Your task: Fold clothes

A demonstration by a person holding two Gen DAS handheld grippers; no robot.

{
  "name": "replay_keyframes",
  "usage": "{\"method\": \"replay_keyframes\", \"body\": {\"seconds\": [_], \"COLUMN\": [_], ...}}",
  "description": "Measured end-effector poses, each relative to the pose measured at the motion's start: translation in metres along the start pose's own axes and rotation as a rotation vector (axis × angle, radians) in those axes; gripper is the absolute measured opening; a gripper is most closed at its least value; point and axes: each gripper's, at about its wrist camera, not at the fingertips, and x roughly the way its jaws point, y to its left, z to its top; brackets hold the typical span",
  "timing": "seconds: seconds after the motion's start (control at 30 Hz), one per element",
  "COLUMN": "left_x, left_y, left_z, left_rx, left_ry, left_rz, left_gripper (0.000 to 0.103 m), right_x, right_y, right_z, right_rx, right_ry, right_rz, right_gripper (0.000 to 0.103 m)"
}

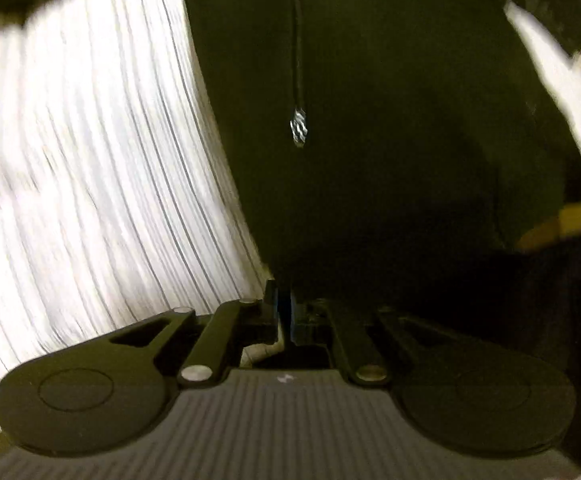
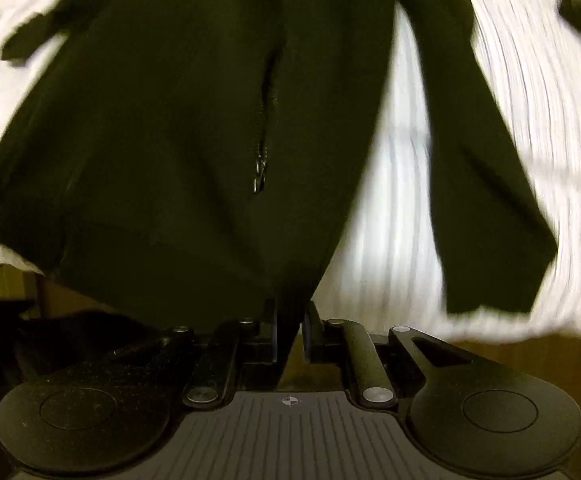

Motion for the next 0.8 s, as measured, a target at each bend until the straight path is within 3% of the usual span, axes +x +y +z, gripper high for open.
{"method": "replay_keyframes", "body": {"seconds": [0.07, 0.13, 0.17, 0.3, 0.37, 0.4, 0.43, 0.57, 0.7, 0.8], "left_x": [0.004, -0.007, -0.015, -0.045, -0.054, -0.056, -0.059, -0.061, -0.039, -0.008], "left_y": [-0.004, 0.001, 0.005, 0.019, 0.030, 0.036, 0.042, 0.086, 0.150, 0.183], "left_z": [-0.002, 0.009, 0.018, 0.077, 0.112, 0.130, 0.148, 0.235, 0.326, 0.349], "left_rx": [0.019, 0.039, 0.050, 0.140, 0.180, 0.198, 0.215, 0.247, 0.247, 0.234], "left_ry": [0.022, -0.009, -0.035, -0.167, -0.229, -0.256, -0.283, -0.327, -0.260, -0.180], "left_rz": [0.044, 0.112, 0.150, 0.322, 0.376, 0.397, 0.418, 0.425, 0.378, 0.307], "left_gripper": [0.008, 0.013, 0.023, 0.042, 0.065, 0.067, 0.069, 0.073, 0.073, 0.073], "right_x": [0.003, -0.006, -0.014, -0.053, -0.066, -0.063, -0.060, -0.045, -0.016, 0.010], "right_y": [-0.032, -0.045, -0.050, -0.070, -0.075, -0.068, -0.060, -0.026, 0.014, 0.031], "right_z": [-0.004, 0.011, 0.021, 0.080, 0.116, 0.130, 0.142, 0.189, 0.237, 0.267], "right_rx": [0.043, -0.007, -0.040, -0.141, -0.210, -0.249, -0.293, -0.509, -0.706, -0.805], "right_ry": [0.029, 0.015, -0.003, -0.158, -0.245, -0.282, -0.318, -0.415, -0.497, -0.508], "right_rz": [-0.006, -0.047, -0.059, -0.055, -0.063, -0.072, -0.087, -0.173, -0.309, -0.385], "right_gripper": [0.011, 0.012, 0.012, 0.012, 0.031, 0.074, 0.092, 0.092, 0.092, 0.092]}}
